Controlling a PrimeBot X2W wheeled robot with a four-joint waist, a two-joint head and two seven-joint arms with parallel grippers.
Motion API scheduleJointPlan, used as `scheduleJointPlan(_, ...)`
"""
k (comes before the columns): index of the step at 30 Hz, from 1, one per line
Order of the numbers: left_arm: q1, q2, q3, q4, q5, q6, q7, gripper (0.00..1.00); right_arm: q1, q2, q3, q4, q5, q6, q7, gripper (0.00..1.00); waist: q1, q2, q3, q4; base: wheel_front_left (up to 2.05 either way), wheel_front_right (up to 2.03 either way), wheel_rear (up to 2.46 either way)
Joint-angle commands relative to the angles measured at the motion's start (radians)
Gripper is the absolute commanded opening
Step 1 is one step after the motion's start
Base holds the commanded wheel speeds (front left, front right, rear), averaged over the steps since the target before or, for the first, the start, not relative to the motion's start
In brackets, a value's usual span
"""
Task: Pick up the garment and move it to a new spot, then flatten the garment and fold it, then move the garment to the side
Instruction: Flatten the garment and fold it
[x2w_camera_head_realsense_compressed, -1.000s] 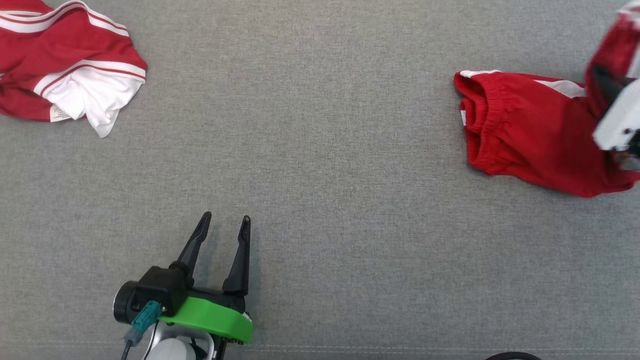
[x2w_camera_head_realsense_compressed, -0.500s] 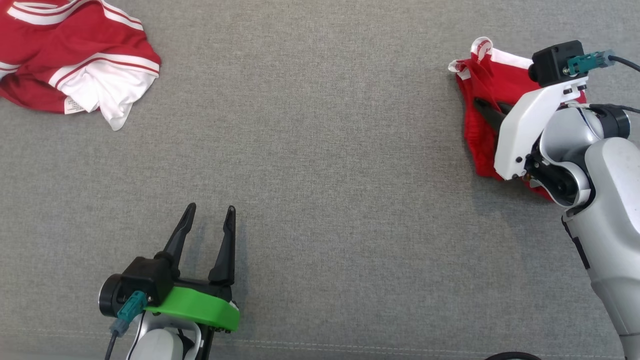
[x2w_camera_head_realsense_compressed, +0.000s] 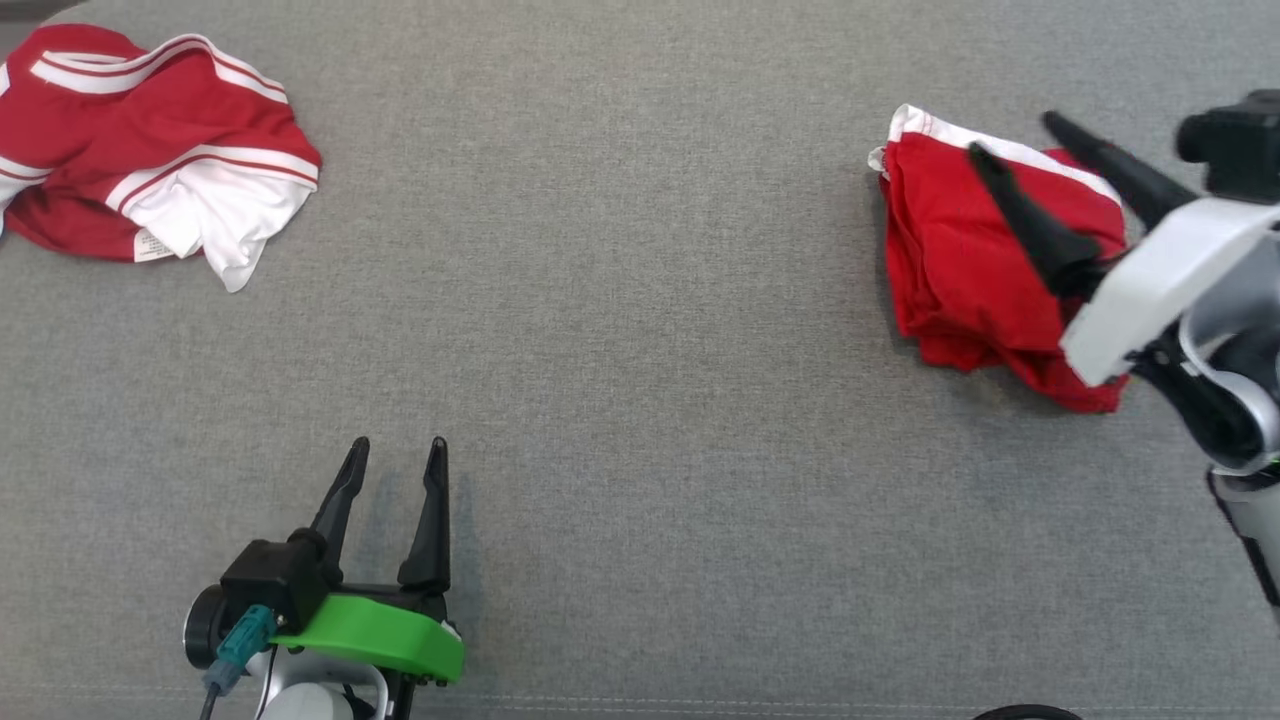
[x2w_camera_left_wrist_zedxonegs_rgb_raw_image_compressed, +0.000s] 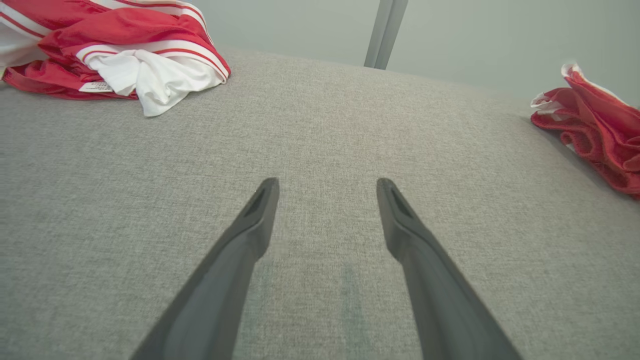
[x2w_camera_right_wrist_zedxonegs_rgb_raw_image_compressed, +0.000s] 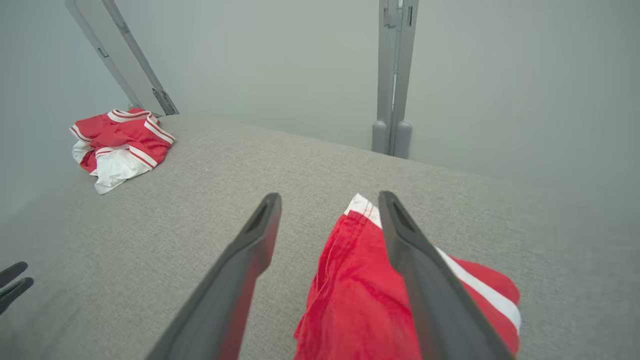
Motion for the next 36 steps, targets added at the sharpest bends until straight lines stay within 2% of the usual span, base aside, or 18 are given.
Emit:
scheduleJointPlan(1,0.014,0.000,0.013,-0.010,0.001,-0.001,0.000,1.00,0.057,-0.027,-0.061,-0.037,-0.052,0.000,-0.051,0.44,0.0000,0.0000,-0.011,-0.022,0.00,0.00,0.00)
scheduleJointPlan(2,0.016,0.000,0.017,-0.014,0.005,-0.001,0.000,1.00,0.076,-0.029,-0.095,-0.046,-0.082,0.000,-0.083,0.03,0.0000,0.0000,-0.009,-0.027,0.00,0.00,0.00)
scheduleJointPlan(3,0.016,-0.001,0.017,-0.017,0.007,-0.001,0.000,1.00,0.098,-0.029,-0.124,-0.042,-0.108,0.000,-0.110,0.00,0.0000,0.0000,-0.006,-0.031,0.00,0.00,0.00)
scheduleJointPlan(6,0.007,-0.001,0.004,-0.023,0.013,-0.001,0.000,1.00,0.151,-0.018,-0.174,0.008,-0.179,0.000,-0.201,0.00,0.0000,0.0000,0.008,-0.039,0.00,0.00,0.00)
scheduleJointPlan(9,-0.007,0.004,-0.008,-0.023,0.016,-0.001,0.000,1.00,0.177,0.009,-0.202,0.112,-0.263,-0.001,-0.326,0.00,0.0000,0.0000,0.022,-0.043,0.00,0.00,0.00)
scheduleJointPlan(15,-0.036,0.028,-0.050,-0.014,0.010,-0.001,0.000,1.00,0.078,0.128,-0.214,0.416,-0.457,-0.001,-0.607,0.00,0.0000,0.0000,0.055,-0.038,0.00,0.00,0.00)
scheduleJointPlan(16,-0.036,0.028,-0.050,-0.014,0.010,-0.001,0.000,1.00,0.078,0.128,-0.214,0.416,-0.457,-0.001,-0.607,0.00,0.0000,0.0000,0.055,-0.038,0.00,0.00,0.00)
scheduleJointPlan(20,-0.052,0.045,-0.059,-0.021,0.007,0.000,0.000,1.00,-0.002,0.184,-0.252,0.572,-0.559,-0.001,-0.653,0.00,0.0000,0.0000,0.080,-0.018,0.00,0.00,0.00)
scheduleJointPlan(26,-0.061,0.045,-0.059,-0.018,-0.002,0.000,0.000,1.00,-0.023,0.250,-0.284,0.565,-0.639,-0.001,-0.655,0.00,0.0000,0.0000,0.099,0.016,0.00,0.00,0.00)
scheduleJointPlan(36,-0.059,0.023,-0.051,-0.010,-0.009,0.000,0.000,1.00,0.002,0.290,-0.188,0.604,-0.633,-0.001,-0.655,0.00,0.0000,0.0000,0.087,0.040,0.00,0.00,0.00)
